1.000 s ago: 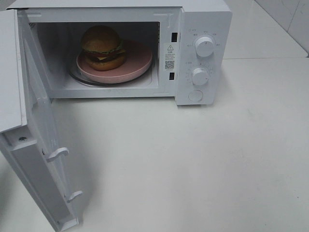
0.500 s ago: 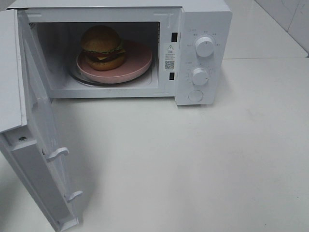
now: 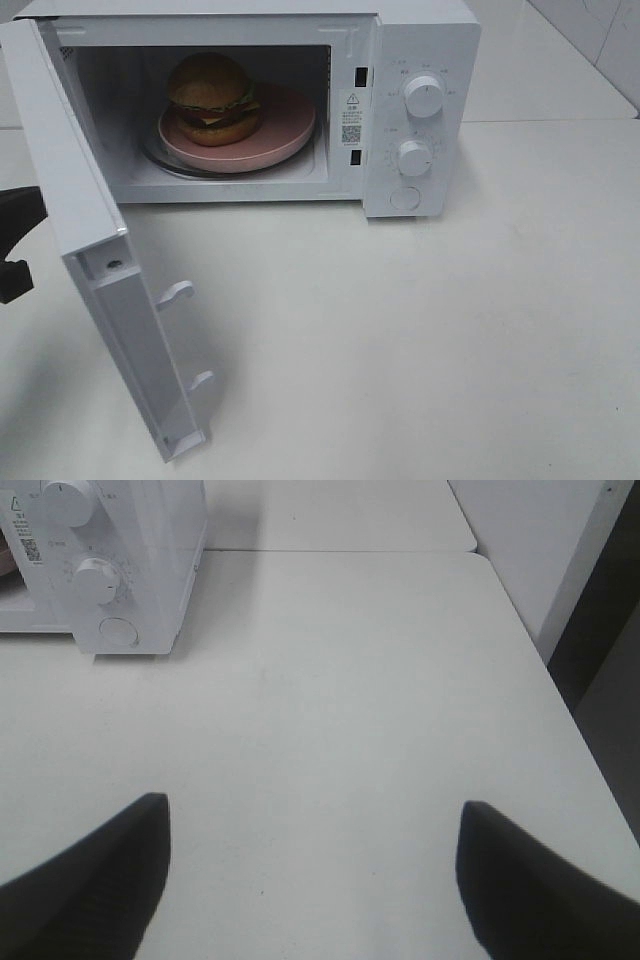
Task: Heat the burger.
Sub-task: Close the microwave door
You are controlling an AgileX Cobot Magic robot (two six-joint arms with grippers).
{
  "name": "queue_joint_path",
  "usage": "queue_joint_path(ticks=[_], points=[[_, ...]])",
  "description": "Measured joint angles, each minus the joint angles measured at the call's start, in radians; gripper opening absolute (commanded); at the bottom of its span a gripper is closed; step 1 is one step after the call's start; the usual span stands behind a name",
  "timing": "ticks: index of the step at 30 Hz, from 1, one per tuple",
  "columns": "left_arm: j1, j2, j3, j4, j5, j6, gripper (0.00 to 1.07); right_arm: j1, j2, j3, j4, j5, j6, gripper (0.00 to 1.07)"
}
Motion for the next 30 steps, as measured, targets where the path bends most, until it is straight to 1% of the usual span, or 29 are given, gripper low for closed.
queue_joint_path(ticks=[6,7,8,9,10,11,12,13,14,15,16,17,18,19,20,22,25,27,28,29,30], points=[[0.0,0.031,0.0,0.0,-0.046,0.0,0.0,0.0,0.0,0.0,0.0,0.0,0.0,0.74],[-0.005,0.036,-0.001,-0.005,-0.048,-0.002,0.0,0.0,0.0,0.0,0.0,0.0,0.0,0.74],[-0.03,0.039,-0.002,-0.028,-0.051,-0.003,0.0,0.0,0.0,0.0,0.0,0.0,0.0,0.74],[-0.03,0.039,-0.002,-0.028,-0.051,-0.003,0.0,0.0,0.0,0.0,0.0,0.0,0.0,0.74],[-0.053,0.039,-0.005,-0.048,-0.048,-0.002,0.0,0.0,0.0,0.0,0.0,0.0,0.0,0.74],[-0.112,0.04,-0.016,-0.099,-0.031,0.013,0.0,0.0,0.0,0.0,0.0,0.0,0.0,0.74],[-0.112,0.04,-0.016,-0.099,-0.031,0.013,0.0,0.0,0.0,0.0,0.0,0.0,0.0,0.74],[-0.144,0.04,-0.024,-0.138,-0.014,0.03,0.0,0.0,0.0,0.0,0.0,0.0,0.0,0.74],[-0.201,0.04,-0.038,-0.227,0.022,0.066,0.0,0.0,0.0,0.0,0.0,0.0,0.0,0.74],[-0.201,0.04,-0.038,-0.227,0.022,0.066,0.0,0.0,0.0,0.0,0.0,0.0,0.0,0.74],[-0.225,0.04,-0.043,-0.273,0.039,0.084,0.0,0.0,0.0,0.0,0.0,0.0,0.0,0.74],[-0.281,0.041,-0.054,-0.39,0.057,0.126,0.0,0.0,0.0,0.0,0.0,0.0,0.0,0.74],[-0.281,0.041,-0.054,-0.39,0.057,0.126,0.0,0.0,0.0,0.0,0.0,0.0,0.0,0.74],[-0.331,0.041,-0.067,-0.482,0.064,0.161,0.0,0.0,0.0,0.0,0.0,0.0,0.0,0.74],[-0.331,0.041,-0.067,-0.482,0.064,0.161,0.0,0.0,0.0,0.0,0.0,0.0,0.0,0.74],[-0.384,0.042,-0.093,-0.569,0.083,0.195,0.0,0.0,0.0,0.0,0.0,0.0,0.0,0.74],[-0.408,0.05,-0.118,-0.579,0.085,0.203,0.0,0.0,0.0,0.0,0.0,0.0,0.0,0.74],[-0.434,0.082,-0.167,-0.579,0.084,0.207,0.0,0.0,0.0,0.0,0.0,0.0,0.0,0.74],[-0.434,0.082,-0.167,-0.579,0.084,0.207,0.0,0.0,0.0,0.0,0.0,0.0,0.0,0.74],[-0.447,0.115,-0.196,-0.578,0.084,0.209,0.0,0.0,0.0,0.0,0.0,0.0,0.0,0.74],[-0.447,0.115,-0.196,-0.578,0.084,0.209,0.0,0.0,0.0,0.0,0.0,0.0,0.0,0.74]])
